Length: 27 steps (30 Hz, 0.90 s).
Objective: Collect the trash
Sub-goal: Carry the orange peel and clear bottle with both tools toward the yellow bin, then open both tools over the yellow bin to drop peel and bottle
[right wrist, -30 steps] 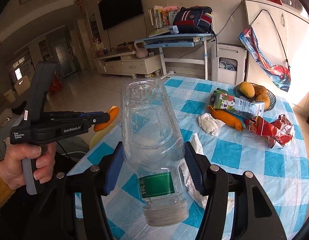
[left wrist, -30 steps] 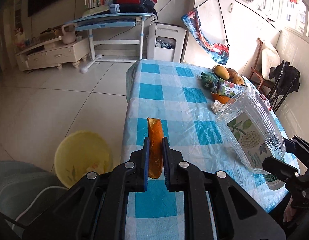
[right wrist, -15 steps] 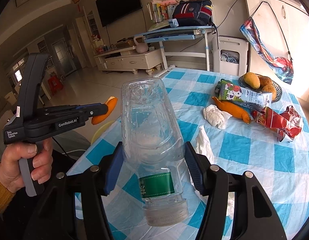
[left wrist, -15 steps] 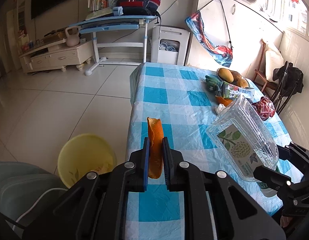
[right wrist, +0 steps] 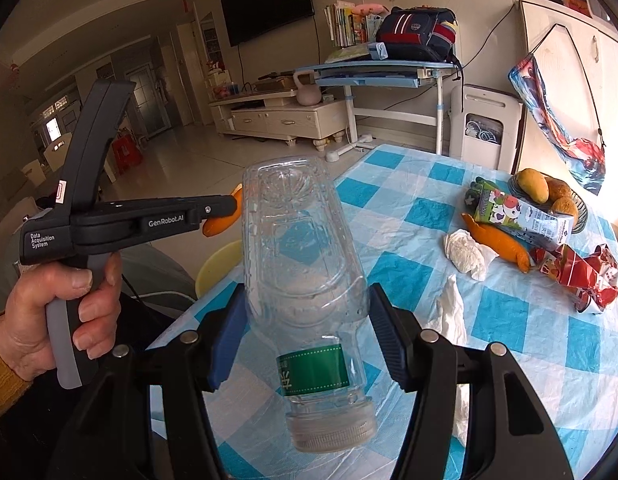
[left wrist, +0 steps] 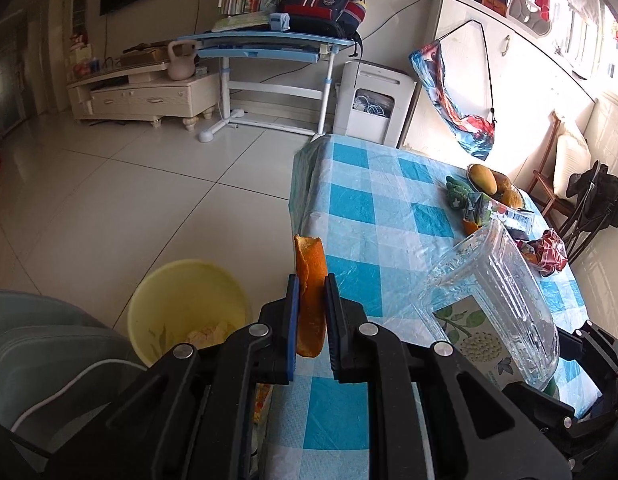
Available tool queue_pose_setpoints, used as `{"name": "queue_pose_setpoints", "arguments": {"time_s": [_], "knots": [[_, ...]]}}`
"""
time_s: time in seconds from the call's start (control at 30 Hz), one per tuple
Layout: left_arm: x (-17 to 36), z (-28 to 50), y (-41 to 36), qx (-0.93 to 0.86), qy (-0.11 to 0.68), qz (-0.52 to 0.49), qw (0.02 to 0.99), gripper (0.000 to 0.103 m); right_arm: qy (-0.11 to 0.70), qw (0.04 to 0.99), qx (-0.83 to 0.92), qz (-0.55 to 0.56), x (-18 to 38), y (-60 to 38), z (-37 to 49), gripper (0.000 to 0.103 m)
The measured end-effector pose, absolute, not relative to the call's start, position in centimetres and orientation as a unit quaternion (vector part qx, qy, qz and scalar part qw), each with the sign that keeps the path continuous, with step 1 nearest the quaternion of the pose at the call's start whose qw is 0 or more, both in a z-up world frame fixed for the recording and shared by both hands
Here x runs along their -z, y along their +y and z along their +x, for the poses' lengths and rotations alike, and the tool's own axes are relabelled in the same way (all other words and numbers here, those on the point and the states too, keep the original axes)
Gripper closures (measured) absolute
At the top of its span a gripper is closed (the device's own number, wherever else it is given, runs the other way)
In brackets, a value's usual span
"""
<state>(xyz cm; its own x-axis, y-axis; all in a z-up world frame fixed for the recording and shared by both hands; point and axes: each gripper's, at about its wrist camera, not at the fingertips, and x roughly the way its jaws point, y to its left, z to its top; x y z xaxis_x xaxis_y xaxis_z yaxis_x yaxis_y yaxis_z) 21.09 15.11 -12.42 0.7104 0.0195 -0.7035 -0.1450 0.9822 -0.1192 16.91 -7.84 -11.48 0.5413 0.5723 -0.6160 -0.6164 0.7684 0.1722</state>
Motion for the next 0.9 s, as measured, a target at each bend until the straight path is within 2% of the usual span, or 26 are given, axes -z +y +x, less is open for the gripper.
{"name": "queue_pose_setpoints", "arguments": {"time_s": [0.37, 0.9], "knots": [[13.4, 21.4, 20.7, -0.129, 0.373, -0.167, 0.904, 0.090, 0.353, 0.861, -0.363, -0.050, 11.8, -2.2, 19.1, 0.044], [15.2, 22.3, 26.0, -0.201, 0.363, -0.246, 0.876, 0.090, 0.378, 0.832, -0.382, -0.139, 12.7, 5.8, 23.4, 0.044]]}}
